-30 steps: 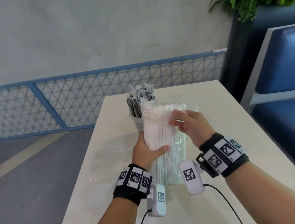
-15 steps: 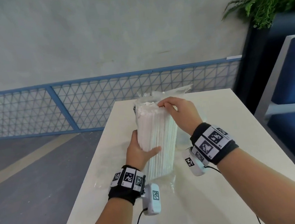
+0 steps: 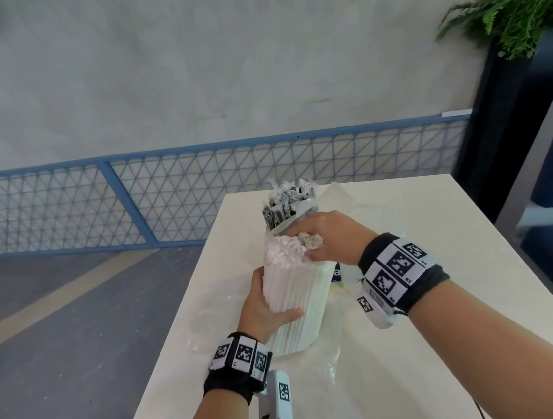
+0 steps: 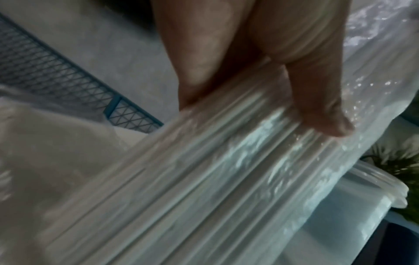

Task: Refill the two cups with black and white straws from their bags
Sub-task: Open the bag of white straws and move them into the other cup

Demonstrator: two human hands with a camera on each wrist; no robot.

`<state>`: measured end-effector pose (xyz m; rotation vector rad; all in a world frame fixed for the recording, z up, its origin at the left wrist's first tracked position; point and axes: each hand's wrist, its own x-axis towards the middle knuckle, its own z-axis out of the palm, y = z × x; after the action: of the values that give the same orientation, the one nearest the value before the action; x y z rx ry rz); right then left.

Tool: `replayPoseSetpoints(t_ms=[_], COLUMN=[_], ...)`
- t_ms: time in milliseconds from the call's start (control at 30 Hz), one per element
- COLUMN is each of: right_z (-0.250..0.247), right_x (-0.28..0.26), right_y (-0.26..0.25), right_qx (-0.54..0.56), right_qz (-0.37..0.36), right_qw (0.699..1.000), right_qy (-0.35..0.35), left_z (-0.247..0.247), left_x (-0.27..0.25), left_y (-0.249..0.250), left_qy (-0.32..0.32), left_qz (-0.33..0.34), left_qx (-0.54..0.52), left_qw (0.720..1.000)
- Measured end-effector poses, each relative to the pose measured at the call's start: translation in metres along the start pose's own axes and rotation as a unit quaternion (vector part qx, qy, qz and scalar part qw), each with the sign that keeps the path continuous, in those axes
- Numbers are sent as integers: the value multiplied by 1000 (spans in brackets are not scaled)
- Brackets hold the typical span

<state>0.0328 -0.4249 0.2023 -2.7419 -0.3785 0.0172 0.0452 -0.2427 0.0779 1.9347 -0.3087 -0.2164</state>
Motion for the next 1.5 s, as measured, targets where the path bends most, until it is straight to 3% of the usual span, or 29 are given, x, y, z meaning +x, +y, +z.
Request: replayPoseSetpoints(t_ms=[300, 467, 633, 867, 1000, 1167, 1367, 1500], right_z=[1, 1, 10, 5, 16, 16, -20, -44], right_x=[12, 15, 20, 18, 20, 22, 23, 25], right_y=[7, 7, 9, 10, 8, 6, 5, 5], right_qx=[22, 7, -16, 40, 88, 72, 73, 86], right_qz=[-71, -51, -27, -29, -4, -12, -42, 5], right_qw=[996, 994, 996, 987, 991, 997, 996, 993], right_qy=[-58, -100, -82, -151, -98, -34, 37, 82], left_z=[-3, -2, 3, 5, 5, 2, -2, -3], left_x=[16, 20, 20, 21, 22, 23, 24, 23], left_y=[23, 23, 26, 28, 28, 29, 26, 27], left_qy=[-47, -56, -85, -94, -87, -79, -54, -19], left_qz=[18, -6, 4, 10, -4, -11, -23, -16], left_qx=[29, 24, 36, 42, 35, 28, 38, 20], left_qw=[998, 998, 996, 995, 996, 996, 998, 999])
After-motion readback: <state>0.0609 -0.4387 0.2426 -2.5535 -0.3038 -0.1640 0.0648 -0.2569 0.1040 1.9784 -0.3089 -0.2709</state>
